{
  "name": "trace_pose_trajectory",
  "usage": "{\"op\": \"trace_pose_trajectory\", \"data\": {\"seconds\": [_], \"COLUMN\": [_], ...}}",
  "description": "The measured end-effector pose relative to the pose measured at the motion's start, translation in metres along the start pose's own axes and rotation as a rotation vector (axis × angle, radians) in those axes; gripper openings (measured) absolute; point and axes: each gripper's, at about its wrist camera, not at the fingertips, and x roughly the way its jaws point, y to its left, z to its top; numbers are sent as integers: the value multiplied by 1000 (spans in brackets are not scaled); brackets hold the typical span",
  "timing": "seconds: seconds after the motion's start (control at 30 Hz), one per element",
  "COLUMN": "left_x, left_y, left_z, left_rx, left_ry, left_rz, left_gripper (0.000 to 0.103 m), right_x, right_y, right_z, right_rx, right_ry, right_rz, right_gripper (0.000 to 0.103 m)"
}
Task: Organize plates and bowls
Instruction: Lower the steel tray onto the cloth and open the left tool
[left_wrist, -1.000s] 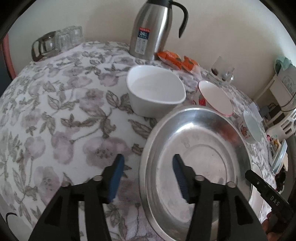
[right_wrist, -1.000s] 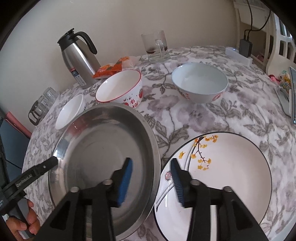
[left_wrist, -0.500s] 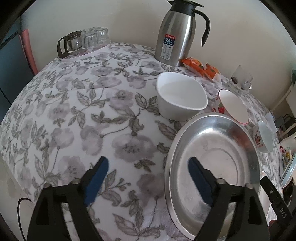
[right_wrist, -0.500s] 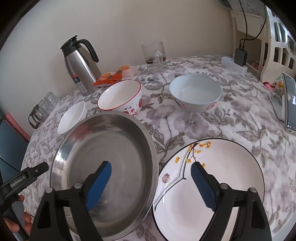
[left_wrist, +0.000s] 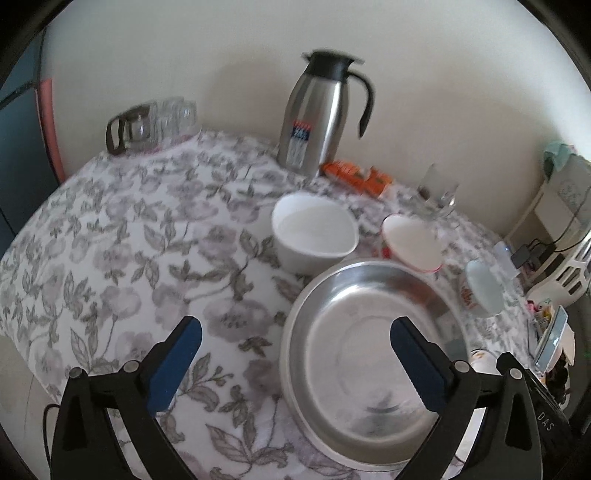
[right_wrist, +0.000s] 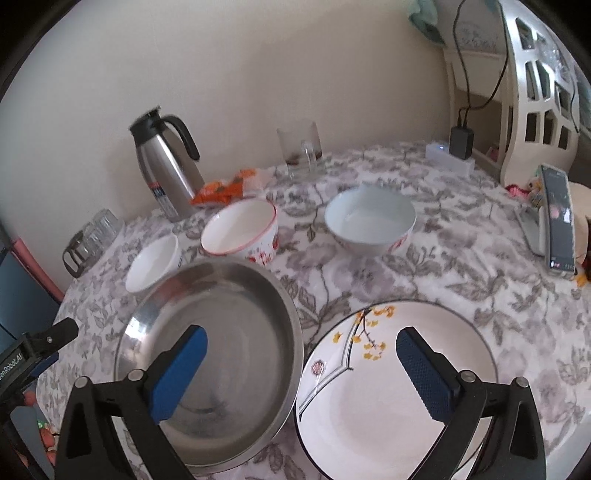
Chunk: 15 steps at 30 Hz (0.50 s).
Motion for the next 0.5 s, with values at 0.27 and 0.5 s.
{"op": "trace_pose_trajectory", "data": {"seconds": [0.27, 0.5], "left_x": [-30, -51], "left_y": [-29, -68], "left_z": [2, -1], "left_rx": [45, 70], "left_ry": [-52, -20], "left_rz": [-92, -224], "left_gripper": [102, 102], "right_x": [-29, -54], "right_y": [-7, -31], "right_z": [7, 13], "right_rx": [-40, -38], "right_ry": [-35, -64], "right_rz": [11, 7], "right_gripper": [103, 103]}}
